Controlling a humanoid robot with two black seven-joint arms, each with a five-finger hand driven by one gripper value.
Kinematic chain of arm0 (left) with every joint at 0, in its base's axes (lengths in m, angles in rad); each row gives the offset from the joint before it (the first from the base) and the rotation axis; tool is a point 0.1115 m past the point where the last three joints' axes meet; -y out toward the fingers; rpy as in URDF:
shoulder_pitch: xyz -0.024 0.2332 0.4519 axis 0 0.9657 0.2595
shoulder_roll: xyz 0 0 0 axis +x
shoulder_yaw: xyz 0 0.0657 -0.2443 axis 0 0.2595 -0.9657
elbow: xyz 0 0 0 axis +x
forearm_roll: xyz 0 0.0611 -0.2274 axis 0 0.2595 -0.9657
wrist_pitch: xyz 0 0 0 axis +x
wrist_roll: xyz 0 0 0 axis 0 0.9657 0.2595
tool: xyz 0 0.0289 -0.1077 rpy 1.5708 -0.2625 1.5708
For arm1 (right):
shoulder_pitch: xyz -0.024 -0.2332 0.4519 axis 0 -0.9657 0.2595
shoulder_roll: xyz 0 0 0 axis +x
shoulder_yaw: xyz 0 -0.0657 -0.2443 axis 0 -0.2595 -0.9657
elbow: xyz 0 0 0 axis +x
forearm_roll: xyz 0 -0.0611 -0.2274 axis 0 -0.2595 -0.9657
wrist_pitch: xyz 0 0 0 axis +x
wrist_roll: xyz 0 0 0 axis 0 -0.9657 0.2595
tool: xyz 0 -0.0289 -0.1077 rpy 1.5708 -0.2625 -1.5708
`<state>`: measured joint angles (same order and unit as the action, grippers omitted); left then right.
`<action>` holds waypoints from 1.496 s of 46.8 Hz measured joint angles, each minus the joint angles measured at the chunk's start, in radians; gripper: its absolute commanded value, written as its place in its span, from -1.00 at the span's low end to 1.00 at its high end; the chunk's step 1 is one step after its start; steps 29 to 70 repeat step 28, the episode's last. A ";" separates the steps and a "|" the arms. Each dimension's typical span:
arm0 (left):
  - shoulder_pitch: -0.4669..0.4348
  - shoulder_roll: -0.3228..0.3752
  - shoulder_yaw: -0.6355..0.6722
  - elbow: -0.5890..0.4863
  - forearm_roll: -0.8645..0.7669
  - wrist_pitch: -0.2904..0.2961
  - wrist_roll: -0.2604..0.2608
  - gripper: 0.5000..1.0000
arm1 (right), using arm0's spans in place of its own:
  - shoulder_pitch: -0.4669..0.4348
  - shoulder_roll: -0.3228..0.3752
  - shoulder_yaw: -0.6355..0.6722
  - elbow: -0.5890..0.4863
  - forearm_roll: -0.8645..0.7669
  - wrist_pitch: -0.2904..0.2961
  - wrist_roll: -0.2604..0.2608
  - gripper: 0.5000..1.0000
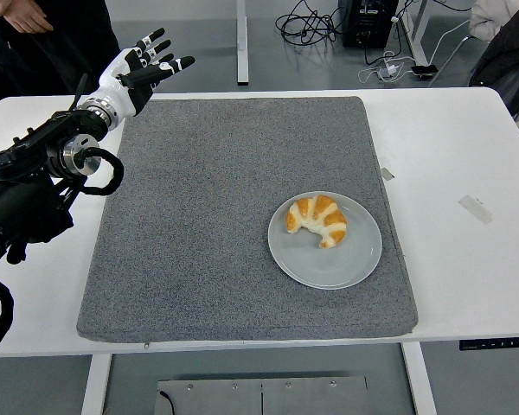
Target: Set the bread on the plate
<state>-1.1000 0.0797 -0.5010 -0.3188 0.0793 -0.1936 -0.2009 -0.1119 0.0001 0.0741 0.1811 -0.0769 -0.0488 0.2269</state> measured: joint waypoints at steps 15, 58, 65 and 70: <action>0.005 -0.010 -0.018 0.000 -0.027 0.001 0.000 0.91 | 0.000 0.000 0.001 0.003 -0.001 0.001 0.000 1.00; 0.008 -0.011 -0.018 0.000 -0.027 0.001 0.001 0.91 | 0.000 0.000 0.001 0.003 0.000 0.001 0.000 1.00; 0.008 -0.011 -0.018 0.000 -0.027 0.001 0.001 0.91 | 0.000 0.000 0.001 0.003 0.000 0.001 0.000 1.00; 0.008 -0.011 -0.018 0.000 -0.027 0.001 0.001 0.91 | 0.000 0.000 0.001 0.003 0.000 0.001 0.000 1.00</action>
